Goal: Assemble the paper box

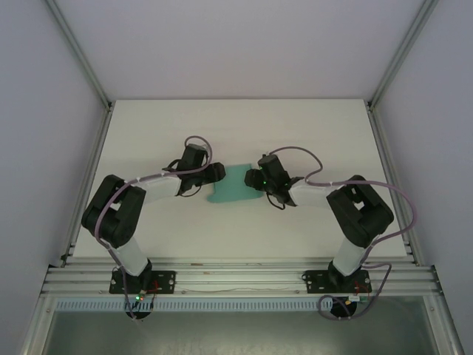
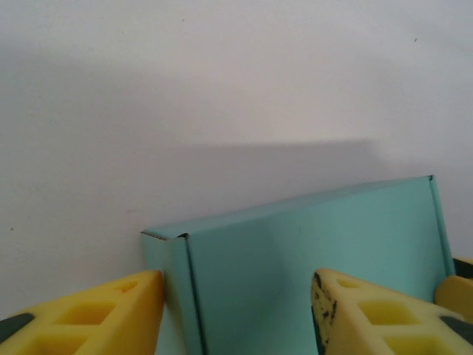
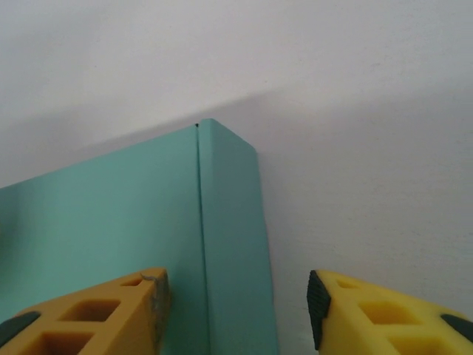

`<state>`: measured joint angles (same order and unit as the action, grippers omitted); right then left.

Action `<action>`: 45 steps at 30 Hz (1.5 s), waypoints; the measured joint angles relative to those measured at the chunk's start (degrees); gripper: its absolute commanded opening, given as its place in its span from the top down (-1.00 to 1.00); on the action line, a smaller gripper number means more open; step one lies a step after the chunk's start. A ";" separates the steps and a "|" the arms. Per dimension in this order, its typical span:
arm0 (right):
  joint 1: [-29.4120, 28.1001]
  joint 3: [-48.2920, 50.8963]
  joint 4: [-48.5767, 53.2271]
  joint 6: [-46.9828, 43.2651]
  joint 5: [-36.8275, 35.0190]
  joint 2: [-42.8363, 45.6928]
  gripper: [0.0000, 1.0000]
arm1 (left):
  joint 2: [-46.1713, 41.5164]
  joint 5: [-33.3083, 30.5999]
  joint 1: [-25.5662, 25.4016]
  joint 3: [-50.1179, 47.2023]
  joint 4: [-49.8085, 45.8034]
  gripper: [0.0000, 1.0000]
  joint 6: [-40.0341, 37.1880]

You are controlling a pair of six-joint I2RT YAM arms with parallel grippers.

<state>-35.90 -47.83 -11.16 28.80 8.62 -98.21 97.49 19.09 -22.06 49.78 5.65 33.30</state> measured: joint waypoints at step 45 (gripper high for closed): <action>8.96 -0.42 -12.09 15.58 41.81 -6.84 0.04 | 0.63 15.02 8.37 -22.23 39.87 0.47 15.02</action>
<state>-26.94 -48.25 -23.24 44.38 50.43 -105.06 98.13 34.11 -13.69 27.55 45.52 48.31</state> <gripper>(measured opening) 0.534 0.172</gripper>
